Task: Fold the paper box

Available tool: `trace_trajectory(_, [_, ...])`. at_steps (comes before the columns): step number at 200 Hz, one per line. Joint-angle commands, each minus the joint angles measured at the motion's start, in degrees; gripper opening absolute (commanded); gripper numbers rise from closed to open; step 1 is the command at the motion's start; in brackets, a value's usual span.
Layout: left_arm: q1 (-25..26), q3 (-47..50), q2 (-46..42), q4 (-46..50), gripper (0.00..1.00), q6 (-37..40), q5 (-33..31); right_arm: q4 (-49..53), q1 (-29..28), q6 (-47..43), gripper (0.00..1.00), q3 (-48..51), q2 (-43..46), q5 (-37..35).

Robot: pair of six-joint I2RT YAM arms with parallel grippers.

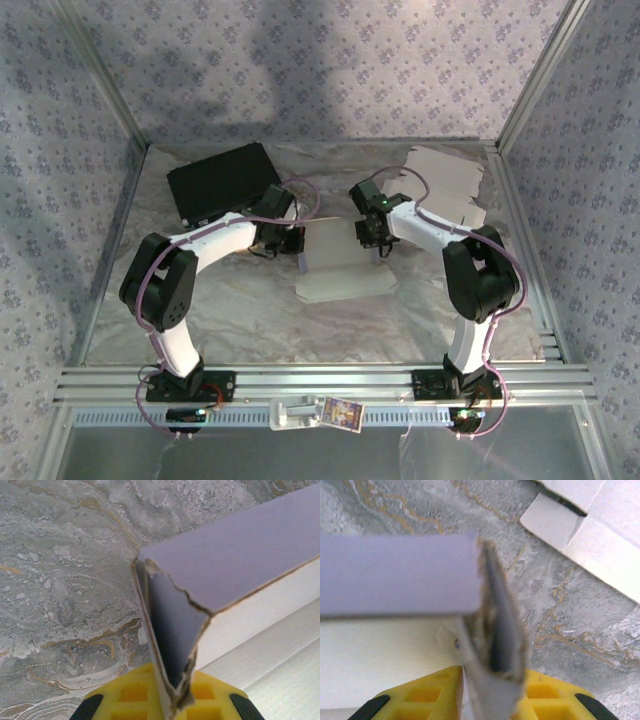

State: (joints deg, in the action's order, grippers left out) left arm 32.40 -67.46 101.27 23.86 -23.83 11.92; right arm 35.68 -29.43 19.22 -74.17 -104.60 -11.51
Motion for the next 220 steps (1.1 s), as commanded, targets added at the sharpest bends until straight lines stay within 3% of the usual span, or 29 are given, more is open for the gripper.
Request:
trace_trajectory(1, [0.47,-1.44,0.41,0.83,0.00,1.18,-1.88,0.07,0.69,-0.56,0.24,-1.89,1.38,0.35])
trace_trajectory(50, [0.42,-2.06,0.72,1.15,0.00,1.25,-1.94,1.96,0.35,0.36,0.14,-3.37,-0.93,-2.17])
trace_trajectory(95, [0.54,-3.02,1.03,1.65,0.00,0.38,-2.62,11.22,-2.86,5.84,0.00,-9.17,-5.25,-16.93])
trace_trajectory(121, [0.55,-3.79,1.60,2.02,0.00,-0.29,-2.83,23.24,-4.49,13.49,0.00,-15.42,-11.00,-25.33])
trace_trajectory(160, [0.48,-4.17,2.06,1.89,0.00,-1.57,-2.58,27.71,-6.40,16.37,0.00,-18.76,-13.03,-29.35])
trace_trajectory(220, [-0.41,-3.73,2.06,0.65,0.00,-3.12,-0.96,26.80,-5.99,15.94,0.00,-18.68,-14.07,-26.16])
